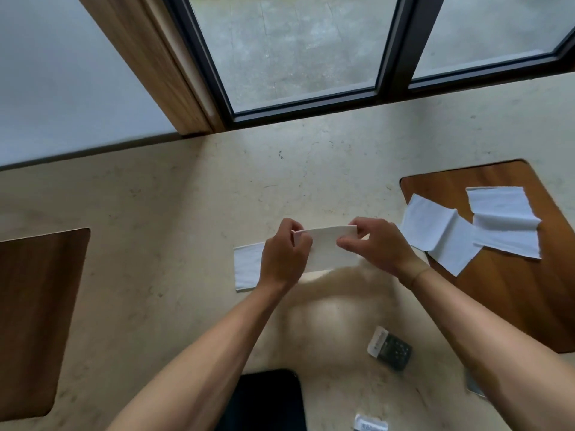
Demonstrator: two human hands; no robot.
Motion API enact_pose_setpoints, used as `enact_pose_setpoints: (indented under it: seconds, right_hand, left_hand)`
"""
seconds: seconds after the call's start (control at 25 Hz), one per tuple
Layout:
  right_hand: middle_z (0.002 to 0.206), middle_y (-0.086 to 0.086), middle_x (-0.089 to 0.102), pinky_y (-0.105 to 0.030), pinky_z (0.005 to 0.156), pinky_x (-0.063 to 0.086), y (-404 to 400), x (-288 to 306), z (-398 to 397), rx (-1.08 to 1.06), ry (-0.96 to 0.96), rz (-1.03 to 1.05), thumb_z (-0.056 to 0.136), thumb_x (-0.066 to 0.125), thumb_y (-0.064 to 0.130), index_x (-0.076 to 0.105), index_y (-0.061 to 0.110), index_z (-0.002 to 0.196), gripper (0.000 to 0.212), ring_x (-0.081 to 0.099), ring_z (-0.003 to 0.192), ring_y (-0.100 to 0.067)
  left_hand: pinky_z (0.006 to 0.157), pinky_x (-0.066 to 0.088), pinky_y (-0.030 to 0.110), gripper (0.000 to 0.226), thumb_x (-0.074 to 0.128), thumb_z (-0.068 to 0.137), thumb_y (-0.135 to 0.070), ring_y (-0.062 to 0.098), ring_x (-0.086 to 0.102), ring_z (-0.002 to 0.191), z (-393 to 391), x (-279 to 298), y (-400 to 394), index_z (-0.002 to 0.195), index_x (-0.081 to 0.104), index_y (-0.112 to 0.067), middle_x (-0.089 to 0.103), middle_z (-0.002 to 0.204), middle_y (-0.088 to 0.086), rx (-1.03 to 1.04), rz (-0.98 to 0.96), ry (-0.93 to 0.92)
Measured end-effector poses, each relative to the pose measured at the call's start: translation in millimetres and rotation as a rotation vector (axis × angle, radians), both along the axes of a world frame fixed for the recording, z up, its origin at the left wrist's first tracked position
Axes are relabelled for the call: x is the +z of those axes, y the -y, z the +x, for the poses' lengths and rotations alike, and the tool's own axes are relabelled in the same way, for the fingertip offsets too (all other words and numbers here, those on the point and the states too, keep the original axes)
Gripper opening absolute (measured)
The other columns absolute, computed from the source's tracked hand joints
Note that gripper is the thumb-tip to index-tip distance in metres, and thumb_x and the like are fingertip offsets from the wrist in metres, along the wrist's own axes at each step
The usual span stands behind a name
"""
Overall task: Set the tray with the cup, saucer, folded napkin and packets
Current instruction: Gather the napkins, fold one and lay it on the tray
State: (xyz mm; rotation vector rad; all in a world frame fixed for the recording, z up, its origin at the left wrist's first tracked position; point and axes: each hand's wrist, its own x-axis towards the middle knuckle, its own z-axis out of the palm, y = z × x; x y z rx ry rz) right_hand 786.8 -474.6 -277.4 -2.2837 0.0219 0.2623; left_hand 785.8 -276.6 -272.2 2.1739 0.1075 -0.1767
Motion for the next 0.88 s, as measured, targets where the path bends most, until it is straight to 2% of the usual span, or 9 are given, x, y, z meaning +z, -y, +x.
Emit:
enact_pose_setpoints:
  seconds: [0.08, 0.16, 0.28, 0.44, 0.56, 0.72, 0.8, 0.88]
  right_hand:
    - [0.067, -0.008, 0.063, -0.041, 0.061, 0.047, -24.7, 4.9, -0.9, -0.014, -0.069, 0.081, 0.079, 0.072, 0.031, 0.062, 0.005, 0.073, 0.029, 0.053, 0.061, -0.015]
    - [0.058, 0.005, 0.061, -0.029, 0.058, 0.041, -50.3, 5.3, -3.8, -0.041, -0.129, 0.149, 0.078, 0.073, 0.029, 0.062, 0.013, 0.066, 0.023, 0.052, 0.055, -0.007]
    - [0.056, 0.014, 0.065, -0.021, 0.059, 0.041, -84.8, 0.0, -8.0, -0.075, -0.197, 0.199, 0.075, 0.073, 0.026, 0.065, 0.024, 0.062, 0.015, 0.061, 0.052, -0.001]
    - [0.065, 0.008, 0.070, -0.027, 0.063, 0.048, -114.2, -13.8, -10.1, -0.116, -0.206, 0.114, 0.076, 0.071, 0.028, 0.071, 0.021, 0.071, 0.008, 0.065, 0.062, -0.010]
    - [0.072, 0.009, 0.069, -0.031, 0.067, 0.050, -126.0, -22.5, -8.2, -0.132, -0.179, 0.008, 0.078, 0.068, 0.032, 0.070, 0.020, 0.075, 0.012, 0.064, 0.072, -0.013]
    - [0.073, 0.009, 0.068, -0.033, 0.066, 0.052, -135.5, -31.8, -6.5, -0.147, -0.146, -0.067, 0.079, 0.067, 0.035, 0.065, 0.022, 0.077, 0.013, 0.063, 0.071, -0.015]
    - [0.073, 0.008, 0.066, -0.033, 0.063, 0.052, -137.1, -34.7, -5.7, -0.157, -0.101, -0.112, 0.082, 0.065, 0.037, 0.063, 0.024, 0.078, 0.013, 0.062, 0.069, -0.015]
    - [0.074, 0.008, 0.066, -0.031, 0.062, 0.052, -137.5, -37.7, -4.6, -0.157, -0.060, -0.172, 0.085, 0.064, 0.038, 0.063, 0.026, 0.080, 0.013, 0.060, 0.068, -0.014]
  left_hand:
    - [0.055, 0.040, 0.025, 0.007, 0.055, 0.090, -0.021, 0.011, 0.048, 0.058, -3.0, 1.5, -27.8, 0.084, 0.053, -0.018, 0.055, 0.064, -0.007, 0.086, -0.068, -0.047]
    - [0.053, 0.038, 0.018, 0.008, 0.057, 0.091, -0.025, 0.008, 0.048, 0.058, -6.0, 0.5, -54.7, 0.085, 0.055, -0.019, 0.056, 0.067, -0.007, 0.151, -0.097, -0.091]
    - [0.056, 0.039, 0.025, 0.007, 0.060, 0.090, -0.027, 0.010, 0.047, 0.057, -14.6, -6.9, -91.3, 0.087, 0.058, -0.021, 0.054, 0.067, -0.006, 0.233, -0.163, -0.169]
    - [0.057, 0.045, 0.029, 0.016, 0.065, 0.082, -0.026, 0.015, 0.053, 0.061, -21.7, -18.3, -118.0, 0.095, 0.061, -0.018, 0.061, 0.077, 0.001, 0.286, -0.227, -0.244]
    - [0.059, 0.047, 0.029, 0.016, 0.065, 0.080, -0.019, 0.017, 0.056, 0.063, -18.6, -27.1, -125.3, 0.096, 0.062, -0.017, 0.062, 0.075, -0.001, 0.291, -0.165, -0.243]
    - [0.053, 0.043, 0.010, 0.013, 0.066, 0.082, -0.018, 0.009, 0.060, 0.066, -13.3, -36.7, -127.4, 0.094, 0.063, -0.020, 0.065, 0.076, -0.008, 0.270, -0.035, -0.173]
    - [0.053, 0.044, 0.008, 0.012, 0.067, 0.081, -0.019, 0.004, 0.060, 0.068, -10.5, -38.5, -127.3, 0.092, 0.062, -0.022, 0.065, 0.077, -0.010, 0.261, -0.009, -0.135]
    - [0.057, 0.047, 0.013, 0.012, 0.067, 0.082, -0.019, 0.005, 0.061, 0.069, -9.2, -41.1, -128.0, 0.092, 0.061, -0.021, 0.064, 0.077, -0.011, 0.238, 0.020, -0.105]
